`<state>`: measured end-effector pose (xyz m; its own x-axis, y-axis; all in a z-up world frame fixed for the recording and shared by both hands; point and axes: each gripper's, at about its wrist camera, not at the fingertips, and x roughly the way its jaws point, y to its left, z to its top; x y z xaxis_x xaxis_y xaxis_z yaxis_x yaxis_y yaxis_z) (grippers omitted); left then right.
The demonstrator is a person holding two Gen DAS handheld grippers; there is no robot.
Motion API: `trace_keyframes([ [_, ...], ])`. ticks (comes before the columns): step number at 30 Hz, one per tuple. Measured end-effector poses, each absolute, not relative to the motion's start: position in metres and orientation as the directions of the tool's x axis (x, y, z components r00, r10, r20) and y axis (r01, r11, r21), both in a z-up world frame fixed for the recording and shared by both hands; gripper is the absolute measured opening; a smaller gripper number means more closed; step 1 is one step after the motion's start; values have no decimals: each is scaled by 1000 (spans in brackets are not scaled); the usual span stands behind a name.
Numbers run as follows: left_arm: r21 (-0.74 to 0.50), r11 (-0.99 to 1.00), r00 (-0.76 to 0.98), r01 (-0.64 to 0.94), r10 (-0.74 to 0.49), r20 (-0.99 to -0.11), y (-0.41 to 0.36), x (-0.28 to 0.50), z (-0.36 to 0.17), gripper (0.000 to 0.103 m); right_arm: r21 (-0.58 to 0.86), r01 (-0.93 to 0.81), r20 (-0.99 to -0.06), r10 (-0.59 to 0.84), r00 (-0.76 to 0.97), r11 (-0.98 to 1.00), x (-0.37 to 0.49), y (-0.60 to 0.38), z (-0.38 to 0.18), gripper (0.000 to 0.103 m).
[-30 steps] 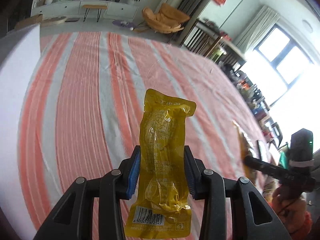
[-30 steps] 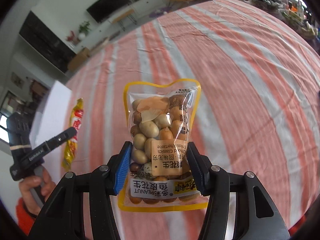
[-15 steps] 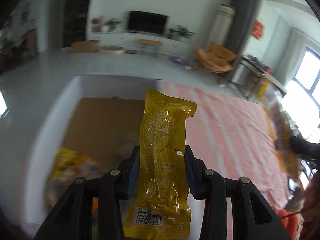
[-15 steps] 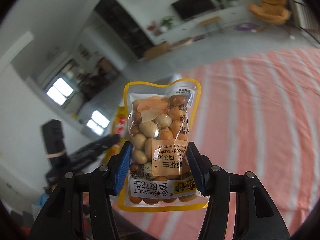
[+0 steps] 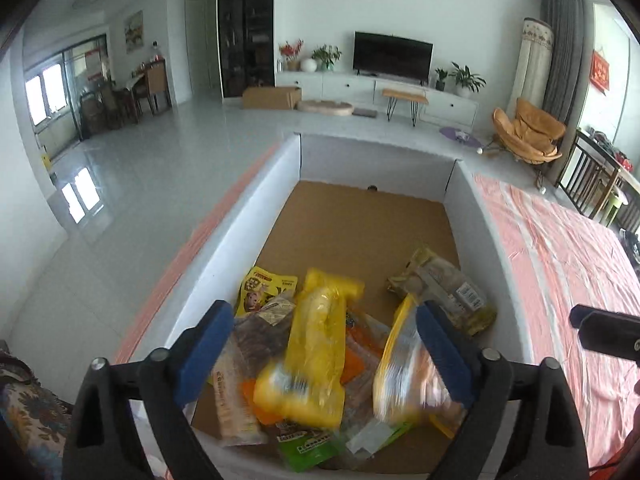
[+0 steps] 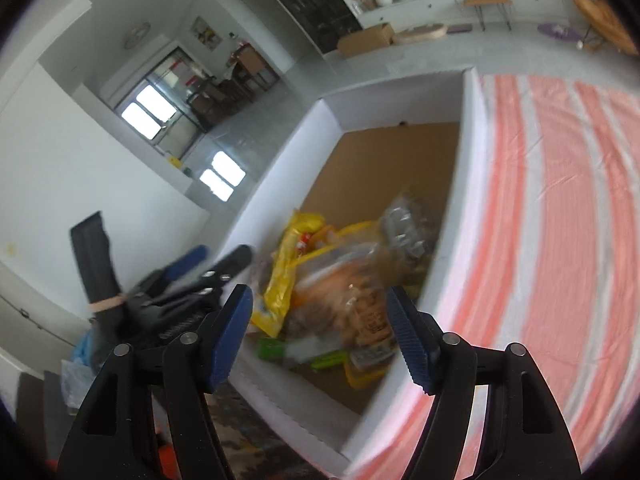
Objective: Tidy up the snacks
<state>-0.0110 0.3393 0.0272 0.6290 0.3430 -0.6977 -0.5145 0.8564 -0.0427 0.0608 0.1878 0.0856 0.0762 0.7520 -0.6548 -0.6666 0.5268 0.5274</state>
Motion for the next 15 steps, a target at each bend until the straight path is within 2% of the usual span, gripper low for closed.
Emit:
trace_keyframes([
  [3,-39,856,648,-516,360,-671,333,-16,36,96,470,-691,-663,737,135,550,54,173,97,73],
  [8,28,804,605,-593,469,-643,314,-25,58,103,346,-709,-704,670,237,614,44,161,111,73],
  [12,8,800,607,-600,463,-646,309,-35,65,103,291,-722,-718,642,268,627,34,163,119,73],
  [15,45,794,602,-606,494,-627,305,-40,71,103,259,-734,-723,630,284,628,31,167,121,73],
])
